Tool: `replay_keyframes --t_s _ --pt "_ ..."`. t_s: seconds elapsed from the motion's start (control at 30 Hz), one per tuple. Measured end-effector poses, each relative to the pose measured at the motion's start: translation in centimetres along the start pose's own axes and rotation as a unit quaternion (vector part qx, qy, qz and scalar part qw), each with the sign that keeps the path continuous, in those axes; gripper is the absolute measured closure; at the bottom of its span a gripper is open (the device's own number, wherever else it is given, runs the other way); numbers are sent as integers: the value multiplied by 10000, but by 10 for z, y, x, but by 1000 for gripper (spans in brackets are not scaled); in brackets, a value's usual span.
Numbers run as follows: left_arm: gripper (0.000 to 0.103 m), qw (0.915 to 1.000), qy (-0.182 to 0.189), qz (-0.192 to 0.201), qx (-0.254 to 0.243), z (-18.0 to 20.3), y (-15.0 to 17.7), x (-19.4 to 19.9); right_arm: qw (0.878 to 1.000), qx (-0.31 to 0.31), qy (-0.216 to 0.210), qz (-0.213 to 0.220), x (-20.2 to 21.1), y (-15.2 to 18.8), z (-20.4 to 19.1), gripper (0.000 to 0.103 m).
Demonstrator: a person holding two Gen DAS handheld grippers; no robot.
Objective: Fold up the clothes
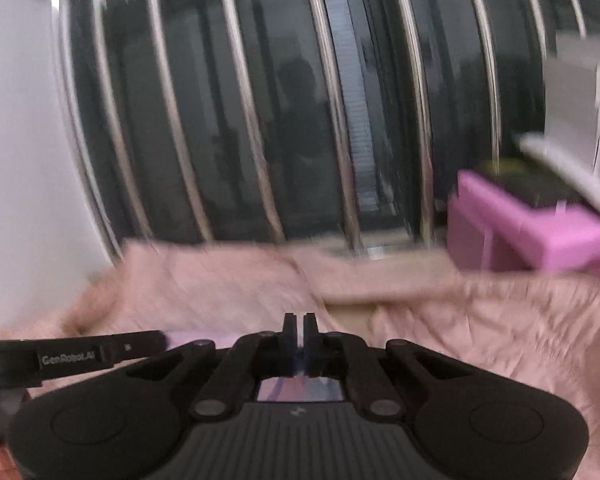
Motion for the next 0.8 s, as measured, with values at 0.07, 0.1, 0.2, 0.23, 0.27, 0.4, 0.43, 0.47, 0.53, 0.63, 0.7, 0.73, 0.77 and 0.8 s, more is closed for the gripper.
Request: replay_keyframes --t_s 0.07,0.1,0.2,0.23,0.27,0.4,0.43,0.47,0.53,0.63,0.7,0.73,0.77,0.8 --pt "101 9991 132 393 -124 21 -26 46 9991 38 -126 412 39 -25 -16 101" --pt "101 9978 199 606 -195 32 -39 70 9977 74 -189 650 63 -40 -25 102" --pt "101 9897 377 1313 -431 72 -80 153 9893 214 -328 1406 145 -86 -53 102" --pt "101 9862 446 1508 -512 84 -91 182 9858 286 -359 1614 172 -100 -63 102" --pt "101 9825 457 1707 -594 96 -100 209 9823 382 -374 1798 198 -112 -72 102" --pt "101 9650 479 2424 -878 133 -126 309 9654 750 -377 2469 295 -151 -103 102" --pt "101 9603 481 2584 -939 141 -131 332 9609 827 -377 2614 316 -157 -109 102" --pt "101 9561 466 2716 -999 147 -133 352 9568 891 -376 2742 334 -163 -115 103" --pt "101 9511 338 2876 -1077 156 -133 376 9505 998 -325 2924 365 -172 -125 103" --pt "101 9504 148 2899 -1115 161 -129 384 9518 1049 -296 2866 373 -175 -132 103" --pt "101 9556 -1 2754 -1049 150 -125 371 9558 1089 -211 2723 361 -170 -136 103" --pt "101 9588 -89 2647 -1031 144 -122 361 9584 1105 -174 2625 352 -166 -137 103" --pt "101 9618 -176 2539 -1012 137 -119 351 9626 1102 -163 2470 338 -161 -136 103" --pt "101 9656 -279 2386 -995 129 -116 334 9672 1075 -182 2293 322 -153 -135 103"
Point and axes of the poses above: each gripper's, at about its wrist camera, not at the fingertips, and x roughly against the way its jaws point, z to its right, y to its underside, the point moved 5 cm from there along -x, roughly the way its jaws point
